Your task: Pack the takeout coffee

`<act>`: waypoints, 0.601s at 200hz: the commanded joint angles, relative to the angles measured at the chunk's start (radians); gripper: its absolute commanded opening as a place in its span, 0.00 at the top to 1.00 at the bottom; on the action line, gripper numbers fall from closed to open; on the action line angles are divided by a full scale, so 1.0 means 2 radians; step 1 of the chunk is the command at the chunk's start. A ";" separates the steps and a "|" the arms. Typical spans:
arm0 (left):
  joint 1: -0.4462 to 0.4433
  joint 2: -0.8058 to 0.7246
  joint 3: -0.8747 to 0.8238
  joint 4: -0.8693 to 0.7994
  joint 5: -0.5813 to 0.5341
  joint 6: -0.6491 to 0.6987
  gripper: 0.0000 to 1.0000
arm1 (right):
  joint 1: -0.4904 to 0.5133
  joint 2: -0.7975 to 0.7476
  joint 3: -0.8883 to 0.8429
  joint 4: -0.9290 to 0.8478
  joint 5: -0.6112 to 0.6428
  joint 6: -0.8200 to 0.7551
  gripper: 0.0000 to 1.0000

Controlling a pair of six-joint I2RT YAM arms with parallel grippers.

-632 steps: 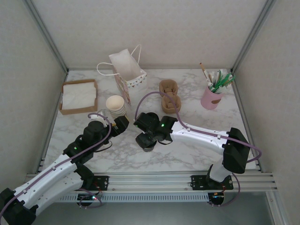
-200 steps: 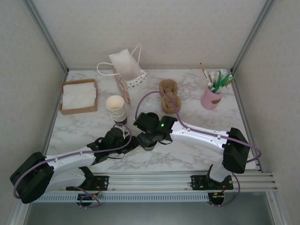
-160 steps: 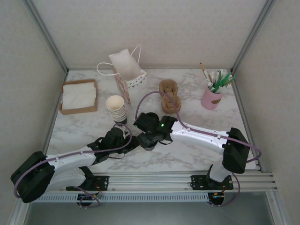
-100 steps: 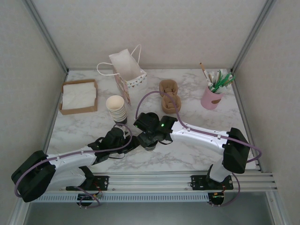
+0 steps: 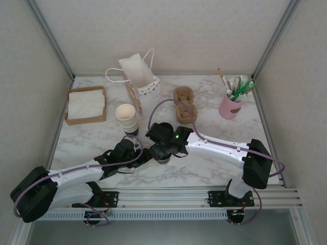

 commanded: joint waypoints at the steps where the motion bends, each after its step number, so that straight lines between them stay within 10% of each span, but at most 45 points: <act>1: -0.005 -0.010 -0.006 -0.012 0.031 0.009 0.62 | 0.006 0.005 -0.008 -0.010 0.014 0.006 0.31; 120: -0.023 0.020 -0.008 0.039 0.018 -0.013 0.61 | 0.006 0.009 -0.021 -0.007 0.020 0.020 0.31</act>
